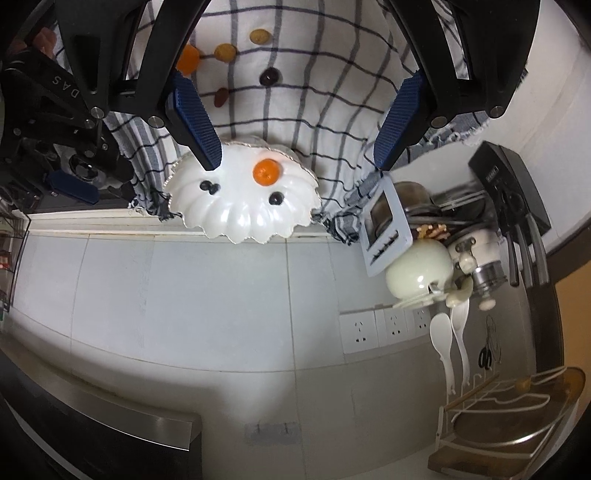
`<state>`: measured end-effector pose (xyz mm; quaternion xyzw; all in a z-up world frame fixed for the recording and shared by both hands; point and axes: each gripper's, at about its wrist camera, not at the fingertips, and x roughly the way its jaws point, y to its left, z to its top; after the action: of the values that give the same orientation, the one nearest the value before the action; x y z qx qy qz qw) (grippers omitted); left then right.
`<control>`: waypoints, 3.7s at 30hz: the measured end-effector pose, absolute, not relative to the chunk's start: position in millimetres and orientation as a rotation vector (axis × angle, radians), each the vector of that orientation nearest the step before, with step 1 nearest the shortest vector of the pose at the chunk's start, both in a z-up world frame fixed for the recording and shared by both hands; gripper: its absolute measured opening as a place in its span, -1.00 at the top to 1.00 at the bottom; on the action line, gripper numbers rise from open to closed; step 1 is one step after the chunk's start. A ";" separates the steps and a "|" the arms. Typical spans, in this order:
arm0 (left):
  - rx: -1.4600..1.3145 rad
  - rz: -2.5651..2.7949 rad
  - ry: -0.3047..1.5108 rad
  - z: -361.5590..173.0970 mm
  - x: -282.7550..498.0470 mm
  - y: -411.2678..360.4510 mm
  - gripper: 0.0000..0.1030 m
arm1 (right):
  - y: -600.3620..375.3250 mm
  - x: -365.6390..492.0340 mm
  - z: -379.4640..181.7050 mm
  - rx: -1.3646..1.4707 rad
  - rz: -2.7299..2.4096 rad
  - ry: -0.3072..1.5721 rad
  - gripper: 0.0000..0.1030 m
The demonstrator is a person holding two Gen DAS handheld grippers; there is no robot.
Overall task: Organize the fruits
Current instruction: 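Move both grippers back over the cloth toward the remaining fruits, then close the left gripper on a yellow-brown fruit while the right gripper grasps an orange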
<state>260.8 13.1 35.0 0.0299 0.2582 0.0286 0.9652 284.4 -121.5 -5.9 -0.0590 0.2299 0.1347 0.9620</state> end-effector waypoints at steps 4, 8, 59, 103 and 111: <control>0.059 0.048 0.538 24.0 251.8 11.0 -0.65 | -121.9 277.6 -14.3 -0.122 0.290 0.479 -0.01; 0.083 0.047 0.554 14.2 245.8 7.4 -0.65 | -119.7 270.9 -23.0 -0.154 0.304 0.495 -0.01; 0.156 -0.104 0.794 -117.6 250.8 -5.1 -0.24 | -102.9 272.2 -136.0 -0.211 0.326 0.779 -0.21; 0.014 -0.154 0.815 -115.9 263.5 5.4 0.53 | -99.0 278.4 -130.9 -0.173 0.349 0.777 0.14; 0.004 -0.156 0.756 -95.1 257.0 8.8 0.53 | -99.1 268.6 -109.1 -0.168 0.341 0.715 0.15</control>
<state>257.0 8.8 -95.1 0.0021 0.3689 -0.0761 0.9264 268.6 -99.1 -109.1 -0.0818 0.3477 0.1658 0.9192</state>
